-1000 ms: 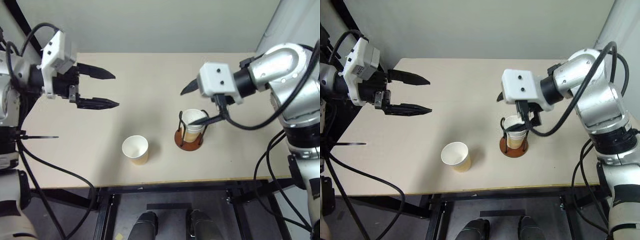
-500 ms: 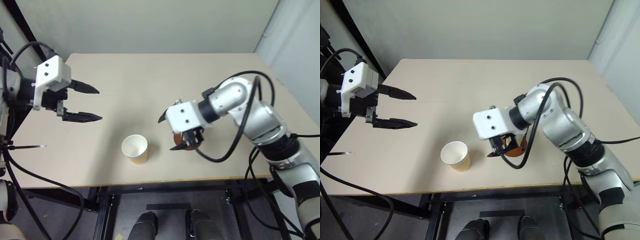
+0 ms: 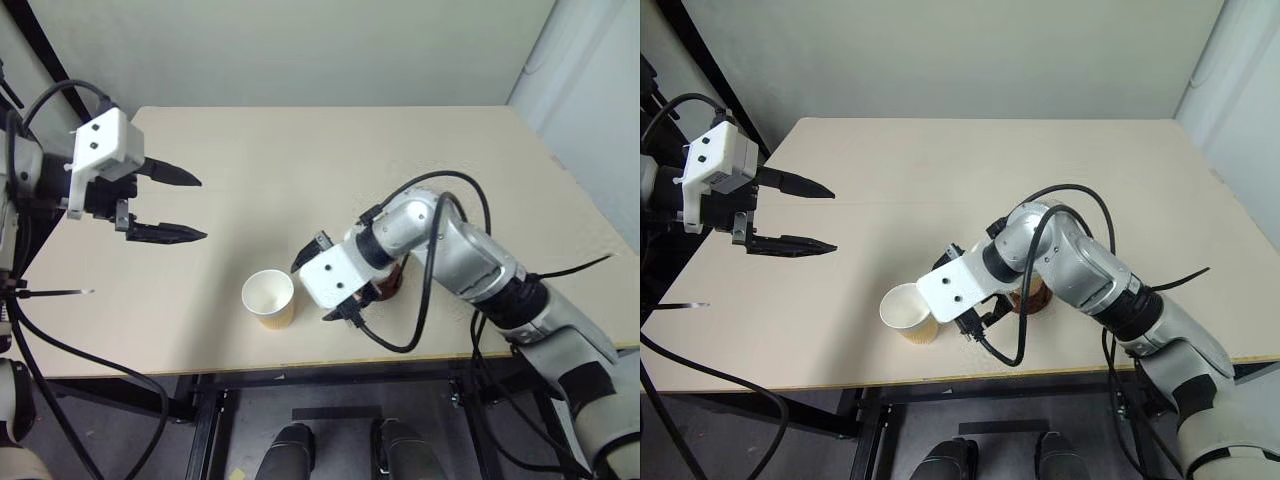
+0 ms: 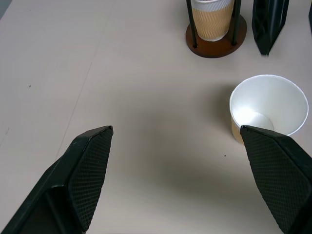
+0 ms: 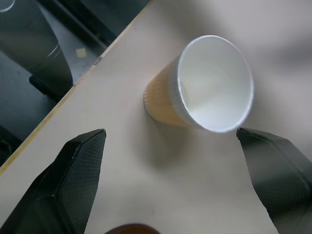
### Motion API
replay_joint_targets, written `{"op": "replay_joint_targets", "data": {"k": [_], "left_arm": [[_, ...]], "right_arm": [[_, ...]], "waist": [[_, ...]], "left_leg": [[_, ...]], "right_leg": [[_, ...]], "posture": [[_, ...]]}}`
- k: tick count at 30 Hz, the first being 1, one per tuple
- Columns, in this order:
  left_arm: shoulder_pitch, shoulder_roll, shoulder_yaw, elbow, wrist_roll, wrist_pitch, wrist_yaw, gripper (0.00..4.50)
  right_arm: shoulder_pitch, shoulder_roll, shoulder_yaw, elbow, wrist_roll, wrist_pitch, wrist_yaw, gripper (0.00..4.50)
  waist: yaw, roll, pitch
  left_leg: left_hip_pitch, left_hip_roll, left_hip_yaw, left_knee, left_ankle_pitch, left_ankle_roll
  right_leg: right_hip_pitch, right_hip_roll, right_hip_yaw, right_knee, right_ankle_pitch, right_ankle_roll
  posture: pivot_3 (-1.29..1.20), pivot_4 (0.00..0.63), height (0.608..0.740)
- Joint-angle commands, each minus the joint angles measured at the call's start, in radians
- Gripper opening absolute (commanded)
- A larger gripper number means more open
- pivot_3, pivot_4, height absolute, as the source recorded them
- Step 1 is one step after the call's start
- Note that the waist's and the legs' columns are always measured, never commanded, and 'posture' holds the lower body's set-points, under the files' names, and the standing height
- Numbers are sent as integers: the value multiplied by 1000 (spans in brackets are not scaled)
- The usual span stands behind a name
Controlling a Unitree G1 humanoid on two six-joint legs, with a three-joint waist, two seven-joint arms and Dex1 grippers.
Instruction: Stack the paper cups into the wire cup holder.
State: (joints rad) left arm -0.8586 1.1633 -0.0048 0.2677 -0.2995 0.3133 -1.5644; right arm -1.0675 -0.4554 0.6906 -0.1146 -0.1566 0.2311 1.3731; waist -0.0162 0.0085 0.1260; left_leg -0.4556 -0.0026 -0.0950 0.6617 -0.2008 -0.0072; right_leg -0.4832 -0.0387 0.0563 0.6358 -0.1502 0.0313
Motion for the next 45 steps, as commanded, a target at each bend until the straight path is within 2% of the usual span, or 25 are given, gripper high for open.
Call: {"op": "replay_joint_targets", "data": {"k": [1,15,18,29,37,45], "left_arm": [[-6,14,36,-36,-19,10,-3,4500],[50,30,79,-96,-48,48,27,4500],[56,27,85,-106,-52,54,34,4500],[56,10,81,-117,-73,64,51,4500],[28,-19,87,-129,-125,124,58,4500],[-32,-6,61,-37,-65,62,44,4500]], "right_arm": [[-10,38,15,12,-32,-48,-14,4463],[-17,139,49,138,-89,-144,-12,4463],[-16,154,57,161,-101,-161,-11,3891],[-14,177,38,194,-124,-167,-17,43],[-34,63,-113,122,14,18,85,43],[-107,-45,-232,10,135,191,144,43]], "waist": [[0,0,0],[-1,0,0],[-1,0,0],[-1,-1,0],[0,-1,-1],[-2,-1,-1]], "left_leg": [[0,0,0,0,0,0],[0,0,-1,0,-2,-3],[0,0,-1,0,-2,-3],[0,0,-2,0,-2,-4],[-1,0,-2,0,-2,-4],[0,0,-2,-3,-2,-5]], "right_leg": [[0,0,0,0,0,0],[-1,0,0,0,-1,-3],[-1,0,0,0,-1,-3],[-1,0,0,0,-1,-3],[0,0,0,0,-2,-5],[-1,1,0,0,-2,-6]], "posture": [[0,150,740],[0,150,740],[0,150,740],[0,150,740],[0,150,740],[0,150,740]]}}
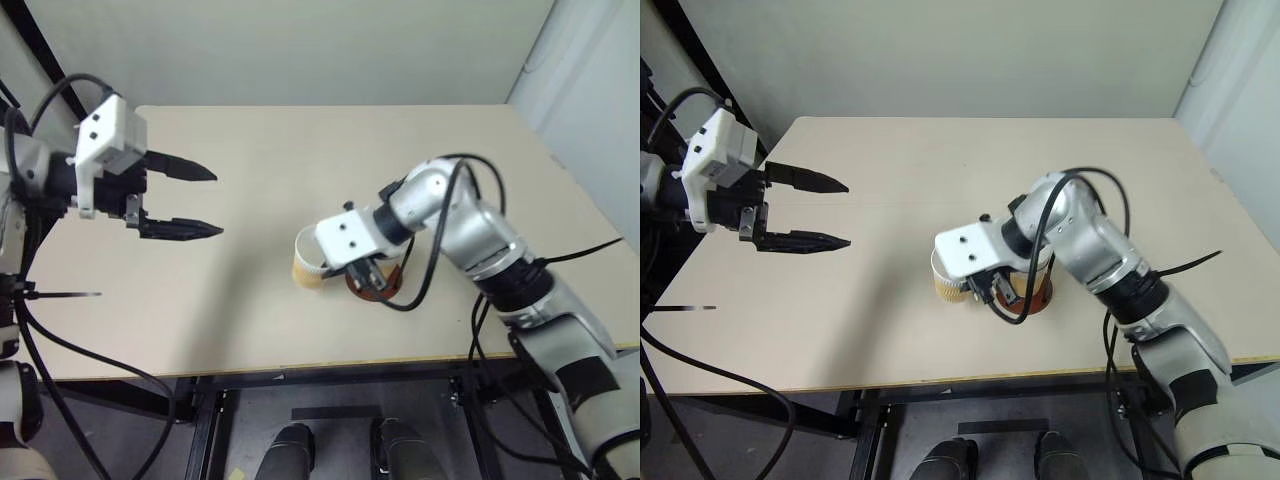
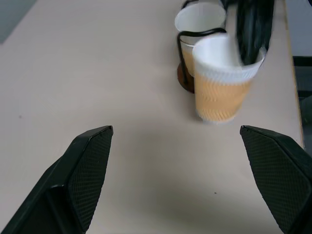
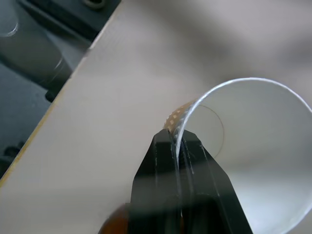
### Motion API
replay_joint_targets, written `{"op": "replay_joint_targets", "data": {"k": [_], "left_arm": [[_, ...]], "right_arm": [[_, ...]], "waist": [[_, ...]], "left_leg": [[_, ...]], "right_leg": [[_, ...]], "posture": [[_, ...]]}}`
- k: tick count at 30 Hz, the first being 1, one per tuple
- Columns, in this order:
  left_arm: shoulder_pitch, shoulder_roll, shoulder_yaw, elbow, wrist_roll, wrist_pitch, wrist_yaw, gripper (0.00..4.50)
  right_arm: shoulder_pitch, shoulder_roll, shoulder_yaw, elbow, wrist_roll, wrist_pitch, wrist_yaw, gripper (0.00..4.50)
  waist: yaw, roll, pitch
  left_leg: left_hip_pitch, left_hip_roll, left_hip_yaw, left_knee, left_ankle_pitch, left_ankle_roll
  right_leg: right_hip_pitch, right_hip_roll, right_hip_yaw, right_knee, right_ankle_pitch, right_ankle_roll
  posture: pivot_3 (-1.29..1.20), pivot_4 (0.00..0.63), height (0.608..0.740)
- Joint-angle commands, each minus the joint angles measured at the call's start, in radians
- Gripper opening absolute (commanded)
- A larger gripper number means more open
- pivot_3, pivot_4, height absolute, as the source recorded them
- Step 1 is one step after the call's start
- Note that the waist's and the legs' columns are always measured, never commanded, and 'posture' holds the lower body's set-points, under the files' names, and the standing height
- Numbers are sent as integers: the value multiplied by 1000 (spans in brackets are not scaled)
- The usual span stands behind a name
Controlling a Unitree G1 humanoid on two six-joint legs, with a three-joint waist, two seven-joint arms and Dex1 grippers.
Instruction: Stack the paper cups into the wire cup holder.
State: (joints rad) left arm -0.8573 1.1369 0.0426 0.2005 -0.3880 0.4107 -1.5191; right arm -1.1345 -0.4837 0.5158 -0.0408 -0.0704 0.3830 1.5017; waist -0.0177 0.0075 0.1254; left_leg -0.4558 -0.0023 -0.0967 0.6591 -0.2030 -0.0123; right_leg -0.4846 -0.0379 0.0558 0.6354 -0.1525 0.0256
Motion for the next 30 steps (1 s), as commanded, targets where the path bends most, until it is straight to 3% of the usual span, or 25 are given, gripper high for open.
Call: {"op": "replay_joint_targets", "data": {"k": [1,9,16,25,30], "left_arm": [[-37,24,8,47,38,-55,-4,4500],[-125,11,-2,162,82,-117,-13,4500],[-187,-4,27,164,18,-29,-25,4500],[-247,-14,70,133,-62,104,0,4500],[-261,-25,76,111,-86,139,14,4500]], "right_arm": [[-53,-26,-69,-70,60,53,14,43],[-166,-140,-160,-21,100,61,12,43],[-200,-297,-172,60,89,-30,90,43],[-190,-461,-95,5,193,-31,113,43],[-193,-462,-64,-22,219,-31,113,43]], "waist": [[0,0,0],[1,0,0],[4,0,0],[2,0,0],[2,0,0]], "left_leg": [[0,0,0,-1,0,0],[0,0,0,-2,0,0],[-1,0,-1,-2,0,0],[0,0,0,-5,0,0],[1,1,0,-5,1,1]], "right_leg": [[0,0,0,0,0,-1],[0,0,0,-1,-1,-2],[0,0,0,-2,-1,-2],[-1,0,0,-2,-3,0],[0,0,0,-1,-3,1]], "posture": [[0,150,740],[0,150,740],[0,150,740],[0,150,740],[0,150,740]]}}
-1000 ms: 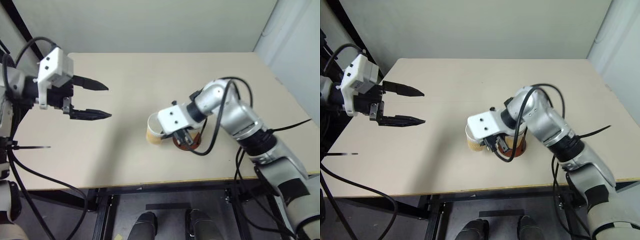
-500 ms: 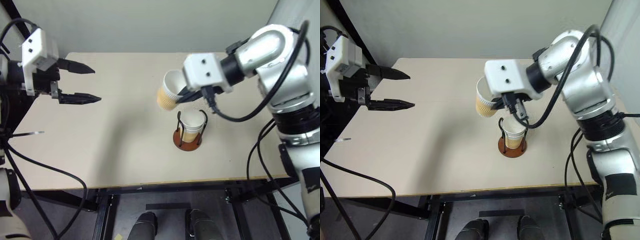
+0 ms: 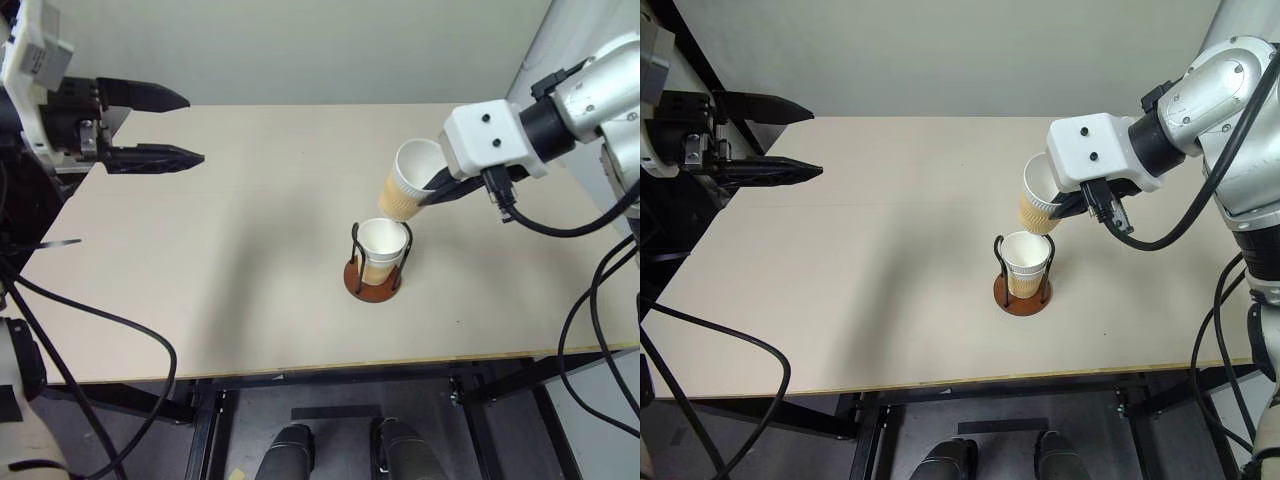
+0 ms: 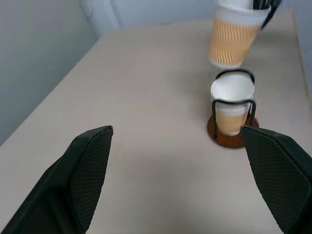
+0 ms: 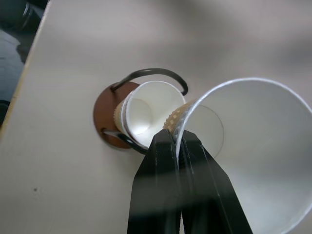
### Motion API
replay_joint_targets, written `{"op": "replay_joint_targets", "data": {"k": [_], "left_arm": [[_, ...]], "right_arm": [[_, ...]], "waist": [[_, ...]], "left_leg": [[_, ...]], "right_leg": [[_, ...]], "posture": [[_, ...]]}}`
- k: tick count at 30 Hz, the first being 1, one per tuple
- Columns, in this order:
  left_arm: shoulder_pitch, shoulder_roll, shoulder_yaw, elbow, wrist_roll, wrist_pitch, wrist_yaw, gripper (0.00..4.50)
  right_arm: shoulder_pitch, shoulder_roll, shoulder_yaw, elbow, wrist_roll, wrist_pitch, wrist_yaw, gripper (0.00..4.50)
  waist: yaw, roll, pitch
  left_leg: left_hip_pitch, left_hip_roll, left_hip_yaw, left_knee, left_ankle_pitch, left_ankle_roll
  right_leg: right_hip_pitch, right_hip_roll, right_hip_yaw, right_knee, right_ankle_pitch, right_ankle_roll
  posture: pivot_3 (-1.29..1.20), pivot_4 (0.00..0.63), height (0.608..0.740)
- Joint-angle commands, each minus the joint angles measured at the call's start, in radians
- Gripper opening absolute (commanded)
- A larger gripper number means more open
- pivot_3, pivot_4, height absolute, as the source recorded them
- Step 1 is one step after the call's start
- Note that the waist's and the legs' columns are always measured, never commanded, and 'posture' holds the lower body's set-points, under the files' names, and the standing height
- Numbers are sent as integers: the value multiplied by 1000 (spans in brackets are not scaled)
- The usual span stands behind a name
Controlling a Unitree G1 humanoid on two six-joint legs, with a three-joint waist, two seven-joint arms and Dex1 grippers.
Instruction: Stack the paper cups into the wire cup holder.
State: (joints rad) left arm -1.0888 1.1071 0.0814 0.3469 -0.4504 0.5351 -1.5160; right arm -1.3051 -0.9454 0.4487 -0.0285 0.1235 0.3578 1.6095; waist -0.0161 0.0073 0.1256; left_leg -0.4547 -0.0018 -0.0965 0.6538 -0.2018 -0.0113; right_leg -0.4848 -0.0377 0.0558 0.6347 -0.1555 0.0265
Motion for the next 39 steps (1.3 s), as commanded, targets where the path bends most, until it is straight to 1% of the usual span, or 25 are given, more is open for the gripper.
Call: {"op": "replay_joint_targets", "data": {"k": [1,6,13,21,26,32,35,39], "left_arm": [[-30,4,36,-36,-24,16,12,4500],[-28,3,35,-41,-23,16,16,4500],[-13,6,39,-57,-24,17,22,4500],[6,12,49,-72,-27,23,27,4500],[9,10,50,-75,-25,22,28,4500],[18,8,50,-85,-26,24,30,4500],[24,8,51,-92,-26,26,31,4500],[38,9,56,-103,-29,29,36,4500]], "right_arm": [[-23,2,9,-35,27,-8,5,43],[-21,27,36,-30,20,-27,5,43],[-27,65,83,49,-44,-132,5,43],[-23,38,125,92,-54,-202,5,43],[0,26,149,55,-30,-194,5,43],[16,89,148,66,-77,-203,5,43],[16,137,132,90,-117,-215,1,620],[2,198,104,141,-152,-216,-40,1998]], "waist": [[0,0,0],[0,0,0],[-1,0,0],[-1,0,0],[-1,0,0],[-2,0,0],[-3,0,0],[-5,0,0]], "left_leg": [[0,0,0,0,0,0],[0,0,0,1,1,0],[0,0,0,2,1,1],[0,0,0,3,1,1],[0,0,0,3,1,1],[0,0,0,6,1,1],[0,0,0,8,1,1],[1,0,0,9,1,1]], "right_leg": [[0,0,0,0,0,0],[0,0,0,1,0,0],[1,0,0,1,0,0],[1,0,-1,2,0,0],[1,0,-1,2,0,0],[1,0,-1,6,0,0],[1,0,-1,8,0,0],[1,0,-1,9,0,0]], "posture": [[0,150,740],[0,150,740],[0,150,740],[0,150,740],[0,150,740],[0,150,740],[0,150,740],[0,150,740]]}}
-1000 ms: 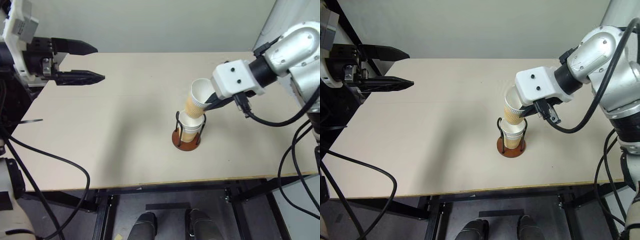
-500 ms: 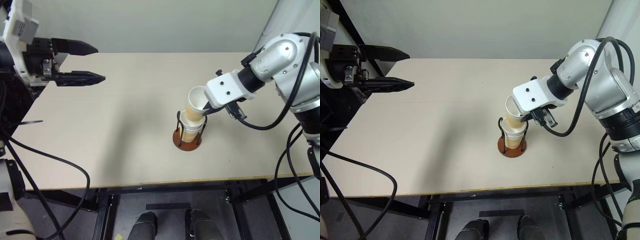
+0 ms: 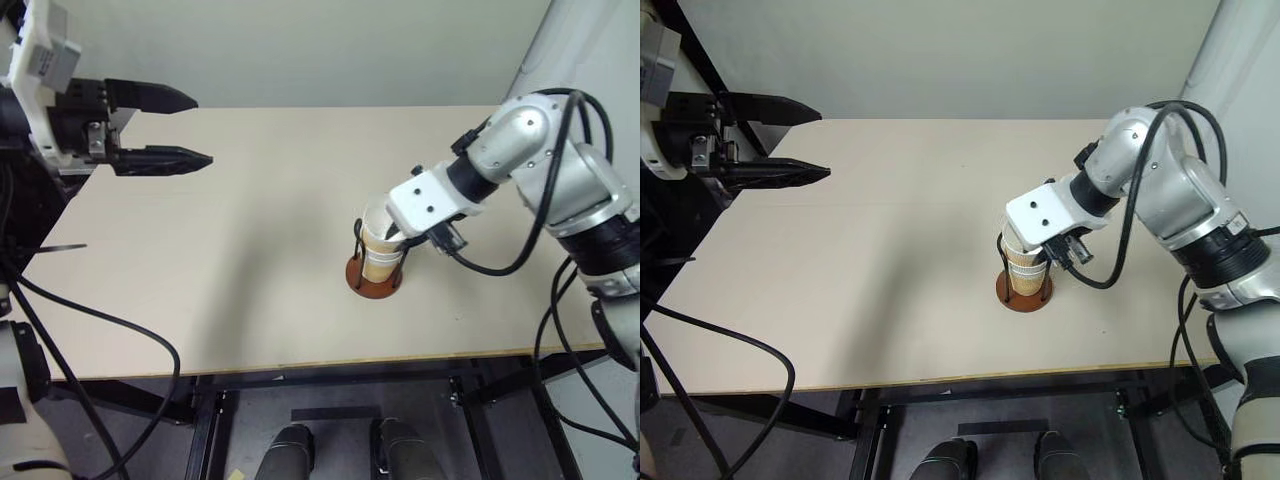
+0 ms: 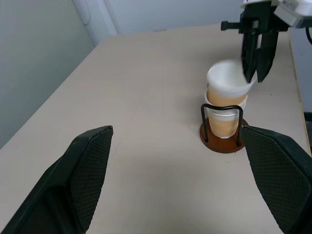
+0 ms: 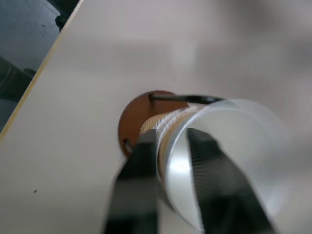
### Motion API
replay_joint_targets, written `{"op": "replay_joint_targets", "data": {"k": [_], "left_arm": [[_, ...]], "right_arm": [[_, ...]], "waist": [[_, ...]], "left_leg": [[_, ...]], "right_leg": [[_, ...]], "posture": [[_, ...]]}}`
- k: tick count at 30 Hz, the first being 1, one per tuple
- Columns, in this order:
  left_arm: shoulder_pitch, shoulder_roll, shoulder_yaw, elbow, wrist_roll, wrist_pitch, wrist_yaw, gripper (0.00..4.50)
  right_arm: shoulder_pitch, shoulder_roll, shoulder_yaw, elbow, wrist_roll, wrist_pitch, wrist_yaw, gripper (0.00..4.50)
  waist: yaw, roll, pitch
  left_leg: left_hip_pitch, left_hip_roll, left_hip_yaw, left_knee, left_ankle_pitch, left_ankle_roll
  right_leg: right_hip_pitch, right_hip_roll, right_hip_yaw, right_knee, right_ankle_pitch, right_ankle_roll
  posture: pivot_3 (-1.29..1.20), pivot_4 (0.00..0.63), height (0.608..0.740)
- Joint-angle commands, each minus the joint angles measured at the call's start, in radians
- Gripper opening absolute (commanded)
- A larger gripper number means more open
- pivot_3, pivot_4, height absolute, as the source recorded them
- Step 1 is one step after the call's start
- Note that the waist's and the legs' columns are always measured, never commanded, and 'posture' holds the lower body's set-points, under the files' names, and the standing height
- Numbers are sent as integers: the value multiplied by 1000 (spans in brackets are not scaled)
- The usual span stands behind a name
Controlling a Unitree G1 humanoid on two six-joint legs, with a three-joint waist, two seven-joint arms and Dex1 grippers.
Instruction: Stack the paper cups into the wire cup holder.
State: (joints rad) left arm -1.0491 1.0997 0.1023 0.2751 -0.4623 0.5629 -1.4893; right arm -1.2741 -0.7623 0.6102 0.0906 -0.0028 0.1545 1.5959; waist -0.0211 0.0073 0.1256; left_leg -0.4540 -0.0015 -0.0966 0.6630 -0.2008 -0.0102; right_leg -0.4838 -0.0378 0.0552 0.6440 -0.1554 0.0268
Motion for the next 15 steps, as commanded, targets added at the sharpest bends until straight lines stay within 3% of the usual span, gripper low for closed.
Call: {"op": "replay_joint_targets", "data": {"k": [1,4,8,15], "left_arm": [[2,17,36,-35,-18,3,12,4500],[10,14,40,-41,-24,5,27,4500],[27,5,53,-32,-32,16,59,4500],[92,-29,79,-31,-66,71,122,4500]], "right_arm": [[-34,24,-64,38,-35,-18,-37,2312],[-48,40,-118,88,-27,31,-75,3374],[-41,31,-272,124,52,250,-155,3374],[58,-44,-553,168,86,523,-451,3374]], "waist": [[0,0,0],[2,0,0],[3,0,0],[9,0,0]], "left_leg": [[0,0,0,0,0,0],[-1,0,0,0,0,0],[-1,-1,0,0,0,0],[-1,-1,0,-1,0,-1]], "right_leg": [[0,0,0,0,0,0],[0,0,0,0,0,0],[0,0,0,-1,0,0],[0,-1,0,-1,0,0]], "posture": [[0,150,740],[0,150,740],[0,150,740],[0,150,740]]}}
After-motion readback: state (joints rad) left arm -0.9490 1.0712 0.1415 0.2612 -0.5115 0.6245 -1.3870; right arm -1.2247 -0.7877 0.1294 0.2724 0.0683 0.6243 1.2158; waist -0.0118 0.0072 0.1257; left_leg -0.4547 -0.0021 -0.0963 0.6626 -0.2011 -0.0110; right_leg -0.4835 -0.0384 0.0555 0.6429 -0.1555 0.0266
